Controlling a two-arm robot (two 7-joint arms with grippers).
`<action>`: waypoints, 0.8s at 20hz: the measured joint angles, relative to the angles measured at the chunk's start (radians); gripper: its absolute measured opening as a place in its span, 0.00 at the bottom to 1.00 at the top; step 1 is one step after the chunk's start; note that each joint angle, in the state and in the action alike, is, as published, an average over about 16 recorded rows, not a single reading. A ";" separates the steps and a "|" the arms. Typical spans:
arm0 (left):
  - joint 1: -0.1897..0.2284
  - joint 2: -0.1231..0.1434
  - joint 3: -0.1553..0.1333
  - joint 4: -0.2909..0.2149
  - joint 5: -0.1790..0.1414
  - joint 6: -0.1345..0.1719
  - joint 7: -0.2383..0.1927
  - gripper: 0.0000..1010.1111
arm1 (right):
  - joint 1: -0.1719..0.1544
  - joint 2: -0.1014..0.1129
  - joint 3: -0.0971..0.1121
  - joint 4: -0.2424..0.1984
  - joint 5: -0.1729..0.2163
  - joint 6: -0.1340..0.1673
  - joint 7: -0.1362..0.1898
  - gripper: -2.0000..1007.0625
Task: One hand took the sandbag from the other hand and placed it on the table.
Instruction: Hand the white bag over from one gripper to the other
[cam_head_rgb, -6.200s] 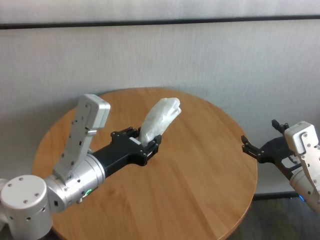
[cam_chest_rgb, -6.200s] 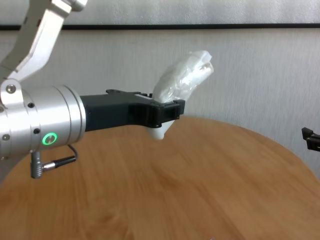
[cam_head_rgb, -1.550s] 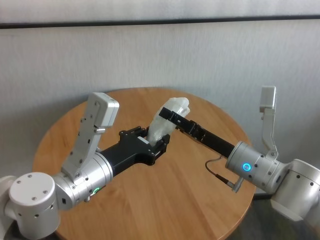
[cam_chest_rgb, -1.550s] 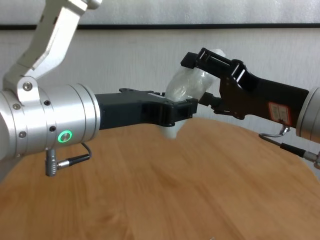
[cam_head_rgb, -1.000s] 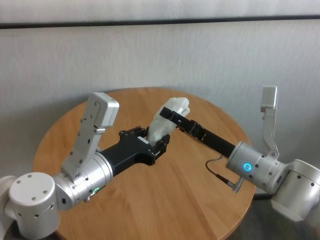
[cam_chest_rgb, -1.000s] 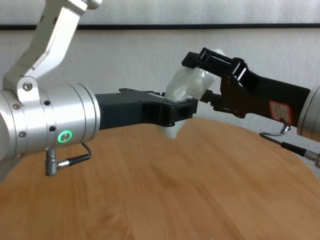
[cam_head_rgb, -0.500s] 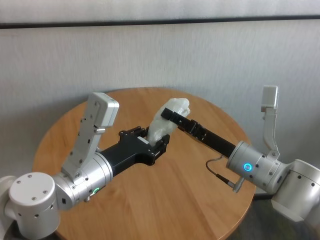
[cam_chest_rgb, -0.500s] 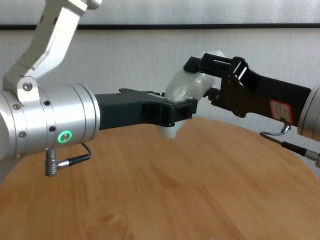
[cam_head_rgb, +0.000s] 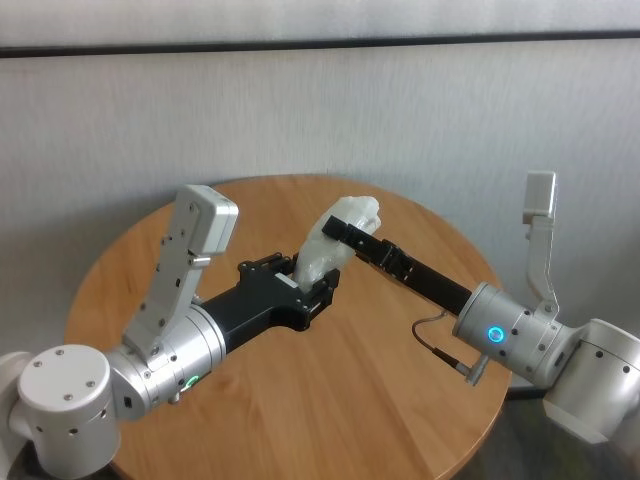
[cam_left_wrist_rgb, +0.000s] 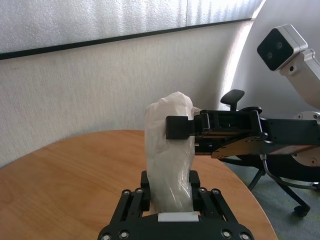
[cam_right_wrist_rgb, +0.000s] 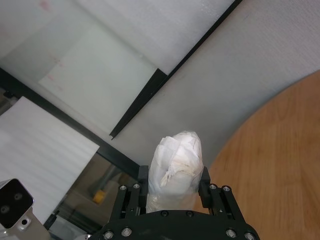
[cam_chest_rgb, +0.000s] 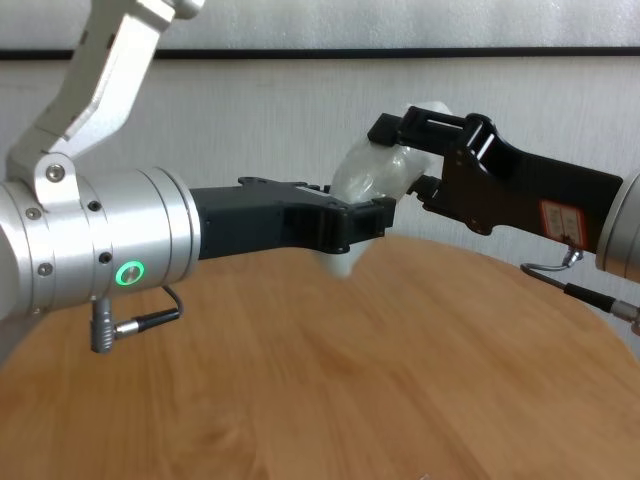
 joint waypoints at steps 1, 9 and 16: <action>0.000 0.000 0.000 0.000 0.000 0.000 0.000 0.47 | 0.000 0.000 0.000 0.000 0.000 0.000 0.000 0.56; 0.000 0.000 0.000 0.000 0.000 0.000 0.000 0.47 | -0.001 0.001 0.000 -0.001 0.001 -0.003 0.002 0.56; 0.000 0.000 0.000 0.000 0.000 0.000 0.000 0.47 | 0.001 0.006 -0.007 0.000 0.009 -0.011 0.003 0.56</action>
